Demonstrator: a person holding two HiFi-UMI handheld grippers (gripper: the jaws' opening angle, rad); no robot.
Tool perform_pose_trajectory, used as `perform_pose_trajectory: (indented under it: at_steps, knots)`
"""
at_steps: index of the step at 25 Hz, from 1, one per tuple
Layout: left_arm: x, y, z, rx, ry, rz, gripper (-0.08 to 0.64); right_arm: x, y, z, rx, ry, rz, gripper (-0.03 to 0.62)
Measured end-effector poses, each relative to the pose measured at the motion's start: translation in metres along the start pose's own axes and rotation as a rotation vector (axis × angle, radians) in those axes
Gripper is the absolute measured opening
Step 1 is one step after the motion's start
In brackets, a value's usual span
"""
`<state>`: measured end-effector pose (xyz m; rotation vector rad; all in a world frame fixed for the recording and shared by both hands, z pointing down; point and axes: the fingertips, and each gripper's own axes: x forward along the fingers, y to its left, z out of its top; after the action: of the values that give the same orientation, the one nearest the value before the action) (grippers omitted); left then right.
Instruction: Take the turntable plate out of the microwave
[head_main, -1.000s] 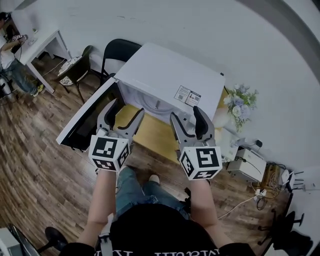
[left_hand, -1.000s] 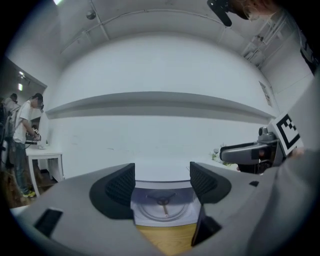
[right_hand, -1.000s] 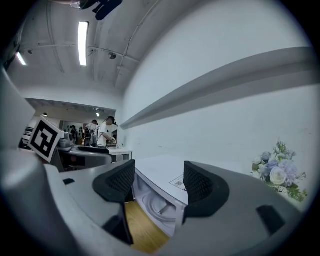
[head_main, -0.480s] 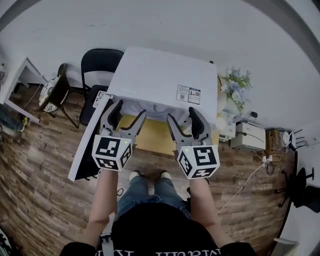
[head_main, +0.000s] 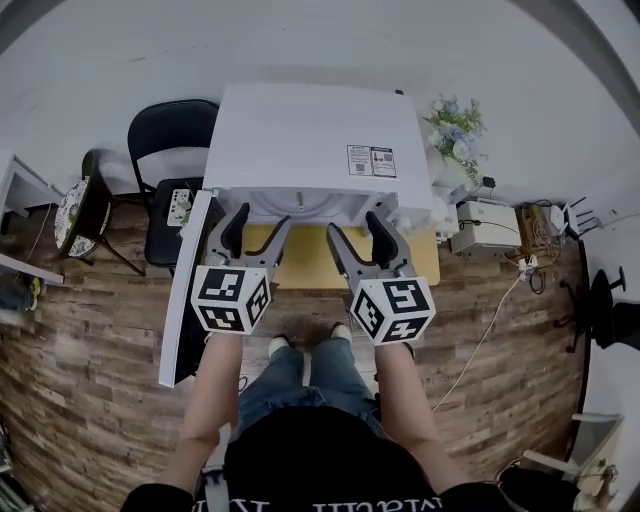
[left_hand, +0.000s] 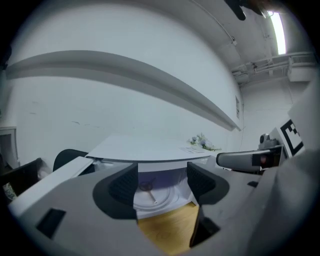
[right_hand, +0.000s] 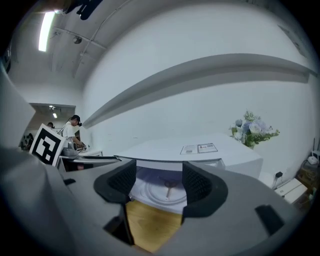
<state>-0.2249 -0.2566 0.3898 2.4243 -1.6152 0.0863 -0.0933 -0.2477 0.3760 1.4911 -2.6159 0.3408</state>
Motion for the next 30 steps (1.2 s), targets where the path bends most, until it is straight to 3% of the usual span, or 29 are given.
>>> perform_pose_trajectory:
  at_steps: [5, 10, 16, 26, 30]
  knots:
    - [0.008, 0.007, -0.024, -0.009, 0.059, -0.007, 0.311, 0.012, 0.0, -0.022, 0.037, 0.043, -0.013, 0.295]
    - [0.022, 0.009, -0.049, -0.075, 0.103, -0.028, 0.307, 0.025, -0.007, -0.044, 0.077, 0.08, -0.027, 0.29]
    - [0.043, 0.023, -0.079, -0.201, 0.145, 0.005, 0.295, 0.043, -0.017, -0.066, 0.073, 0.104, -0.024, 0.24]
    - [0.078, 0.038, -0.131, -0.418, 0.249, 0.031, 0.281, 0.068, -0.026, -0.093, 0.081, 0.167, 0.004, 0.236]
    - [0.091, 0.046, -0.148, -0.553, 0.256, 0.041, 0.281, 0.076, -0.034, -0.094, 0.074, 0.17, 0.009, 0.233]
